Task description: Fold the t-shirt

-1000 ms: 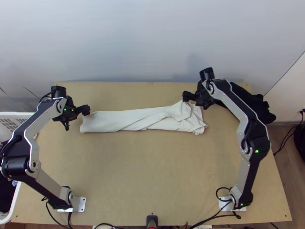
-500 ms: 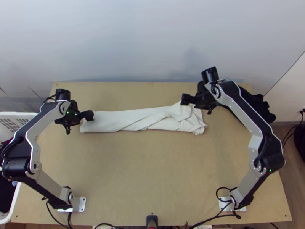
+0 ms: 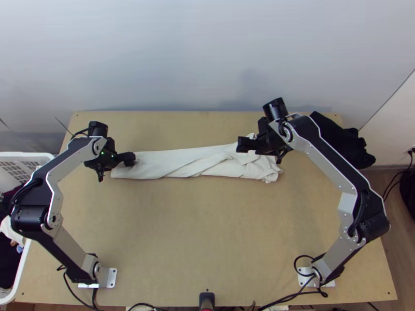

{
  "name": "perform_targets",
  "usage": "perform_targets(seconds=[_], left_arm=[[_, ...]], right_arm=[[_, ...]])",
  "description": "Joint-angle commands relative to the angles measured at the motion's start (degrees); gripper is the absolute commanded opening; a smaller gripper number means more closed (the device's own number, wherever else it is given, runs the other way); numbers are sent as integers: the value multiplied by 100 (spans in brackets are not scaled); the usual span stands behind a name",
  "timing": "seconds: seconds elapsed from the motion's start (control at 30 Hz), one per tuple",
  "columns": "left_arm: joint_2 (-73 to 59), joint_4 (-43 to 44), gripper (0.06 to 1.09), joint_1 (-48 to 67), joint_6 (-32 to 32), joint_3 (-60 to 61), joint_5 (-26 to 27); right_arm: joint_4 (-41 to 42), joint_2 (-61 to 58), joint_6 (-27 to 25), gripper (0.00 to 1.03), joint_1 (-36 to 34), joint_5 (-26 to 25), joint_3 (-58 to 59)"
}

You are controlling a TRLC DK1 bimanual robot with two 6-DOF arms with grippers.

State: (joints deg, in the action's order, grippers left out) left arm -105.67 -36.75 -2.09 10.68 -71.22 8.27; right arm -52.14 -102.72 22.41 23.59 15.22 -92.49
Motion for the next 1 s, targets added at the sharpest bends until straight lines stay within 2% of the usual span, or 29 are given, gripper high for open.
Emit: perform_targets(seconds=[0.0, 0.07, 0.13, 0.23, 0.3, 0.53, 0.97], left_arm=[[-314, -60, 88, 156, 40, 12, -10], [-349, -86, 78, 182, 40, 29, -27], [-349, -104, 63, 209, 48, 56, -71], [-305, -78, 27, 244, -31, 47, -115], [-226, -60, 10, 305, -127, 38, -107], [574, -245, 10, 464, -75, -138, -89], [1180, -1264, 10, 437, 92, -1781, 263]], right_arm=[[2, -64, -9, 99, 216, 33, 11], [2, -126, -9, 99, 286, 33, -32], [2, -214, -9, 99, 374, 42, -76], [11, -425, -9, 99, 488, 42, -120], [11, -600, -9, 99, 550, 42, -156], [2, -1233, 17, 98, 726, 42, -744], [-147, -1936, 17, 98, 1147, 51, -1615]])
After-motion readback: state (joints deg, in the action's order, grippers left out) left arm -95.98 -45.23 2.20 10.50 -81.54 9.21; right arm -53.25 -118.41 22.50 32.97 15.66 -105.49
